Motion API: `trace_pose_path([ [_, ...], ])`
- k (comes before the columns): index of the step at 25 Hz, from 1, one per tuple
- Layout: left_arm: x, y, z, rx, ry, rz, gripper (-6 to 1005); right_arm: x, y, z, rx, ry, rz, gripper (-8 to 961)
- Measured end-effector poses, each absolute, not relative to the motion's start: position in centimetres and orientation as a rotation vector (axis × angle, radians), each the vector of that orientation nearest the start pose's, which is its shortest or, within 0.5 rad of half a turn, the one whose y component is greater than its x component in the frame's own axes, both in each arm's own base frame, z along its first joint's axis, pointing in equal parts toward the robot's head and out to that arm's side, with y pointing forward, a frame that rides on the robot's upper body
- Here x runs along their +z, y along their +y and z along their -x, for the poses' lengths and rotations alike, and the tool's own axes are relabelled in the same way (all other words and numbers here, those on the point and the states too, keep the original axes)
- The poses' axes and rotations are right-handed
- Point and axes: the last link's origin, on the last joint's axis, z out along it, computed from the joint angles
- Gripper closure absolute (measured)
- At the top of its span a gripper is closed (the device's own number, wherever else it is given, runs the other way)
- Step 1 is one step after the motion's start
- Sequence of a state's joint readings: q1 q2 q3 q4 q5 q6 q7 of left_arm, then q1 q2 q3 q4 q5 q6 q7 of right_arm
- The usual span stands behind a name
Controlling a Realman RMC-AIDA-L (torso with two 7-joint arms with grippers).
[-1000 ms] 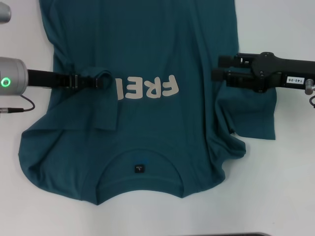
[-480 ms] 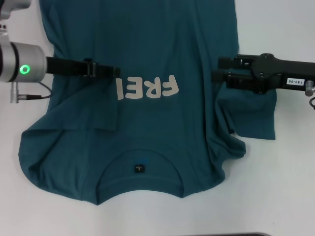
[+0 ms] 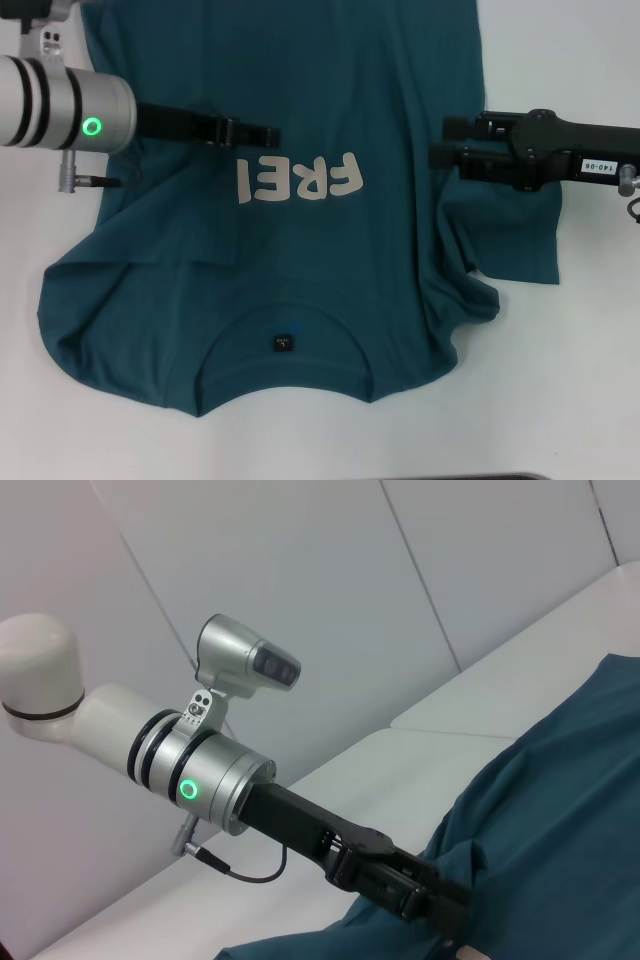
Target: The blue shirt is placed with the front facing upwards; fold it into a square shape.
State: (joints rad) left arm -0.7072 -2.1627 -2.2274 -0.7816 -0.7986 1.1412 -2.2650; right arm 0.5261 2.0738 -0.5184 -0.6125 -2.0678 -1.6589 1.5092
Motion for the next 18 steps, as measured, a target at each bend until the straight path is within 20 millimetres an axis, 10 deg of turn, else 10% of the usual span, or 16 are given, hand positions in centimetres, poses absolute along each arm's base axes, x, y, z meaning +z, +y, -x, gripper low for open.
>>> trace_pose_path([
  [18, -3.3, 38.1, 21.6, -0.379, -1.176, 2.533, 244, 1.0, 31.9, -27.0, 0.871, 0.896, 2.651, 482],
])
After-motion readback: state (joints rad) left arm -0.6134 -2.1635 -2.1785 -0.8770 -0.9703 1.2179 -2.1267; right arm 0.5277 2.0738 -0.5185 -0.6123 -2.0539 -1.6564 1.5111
